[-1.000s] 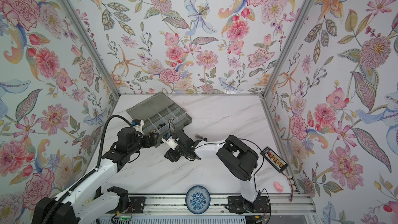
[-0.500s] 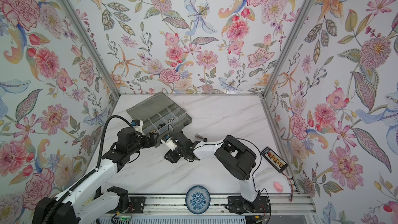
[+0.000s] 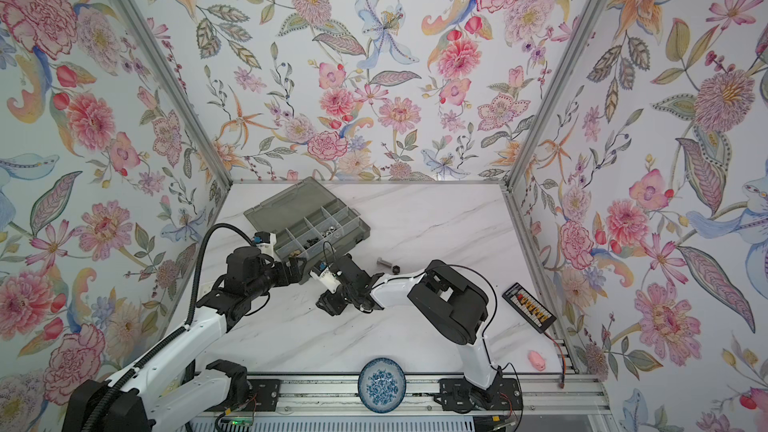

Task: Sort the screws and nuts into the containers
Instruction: 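Lower the right gripper and close it on the black hex nut, then lift the black hex nut and carry it over the parts box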

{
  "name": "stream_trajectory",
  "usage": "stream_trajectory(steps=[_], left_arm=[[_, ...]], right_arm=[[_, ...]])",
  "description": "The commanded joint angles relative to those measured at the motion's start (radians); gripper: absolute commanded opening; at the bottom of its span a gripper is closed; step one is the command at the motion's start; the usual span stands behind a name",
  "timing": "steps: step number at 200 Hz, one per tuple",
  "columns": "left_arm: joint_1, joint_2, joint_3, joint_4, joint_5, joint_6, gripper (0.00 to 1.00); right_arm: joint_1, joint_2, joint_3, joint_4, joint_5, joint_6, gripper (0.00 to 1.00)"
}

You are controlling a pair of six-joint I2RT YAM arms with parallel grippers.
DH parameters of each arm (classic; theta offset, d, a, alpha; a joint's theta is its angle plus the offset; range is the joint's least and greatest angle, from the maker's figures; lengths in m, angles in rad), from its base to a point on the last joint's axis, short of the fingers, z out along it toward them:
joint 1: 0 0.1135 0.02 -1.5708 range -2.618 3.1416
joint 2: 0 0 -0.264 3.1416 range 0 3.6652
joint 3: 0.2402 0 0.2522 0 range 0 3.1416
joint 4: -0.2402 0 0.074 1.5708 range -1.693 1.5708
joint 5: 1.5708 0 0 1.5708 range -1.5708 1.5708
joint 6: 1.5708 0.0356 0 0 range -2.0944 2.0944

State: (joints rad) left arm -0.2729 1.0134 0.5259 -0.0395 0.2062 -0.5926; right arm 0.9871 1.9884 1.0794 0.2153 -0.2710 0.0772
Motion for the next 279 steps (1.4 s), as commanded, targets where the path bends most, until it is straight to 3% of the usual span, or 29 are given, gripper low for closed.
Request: stream_trajectory(steps=[1,172,193,239,279], left_arm=[[0.015,-0.006,-0.014,0.006,0.012,-0.010,0.98],[0.022,0.017,-0.014,0.025,0.051,-0.005,0.99],[0.023,0.021,-0.015,0.030,0.055,-0.004,0.99],[0.022,0.028,-0.023,0.047,0.069,-0.009,0.99],[0.023,0.039,-0.024,0.056,0.087,-0.008,0.99]], right_arm=[[0.007,0.025,0.013,-0.010,0.014,-0.012,0.59],[0.012,0.042,0.004,-0.021,0.028,-0.034,0.43],[0.011,0.040,0.002,-0.018,0.030,-0.033,0.39],[-0.001,-0.001,-0.027,0.013,0.015,-0.026,0.19],[-0.043,-0.079,-0.056,0.038,-0.035,-0.017,0.14]])
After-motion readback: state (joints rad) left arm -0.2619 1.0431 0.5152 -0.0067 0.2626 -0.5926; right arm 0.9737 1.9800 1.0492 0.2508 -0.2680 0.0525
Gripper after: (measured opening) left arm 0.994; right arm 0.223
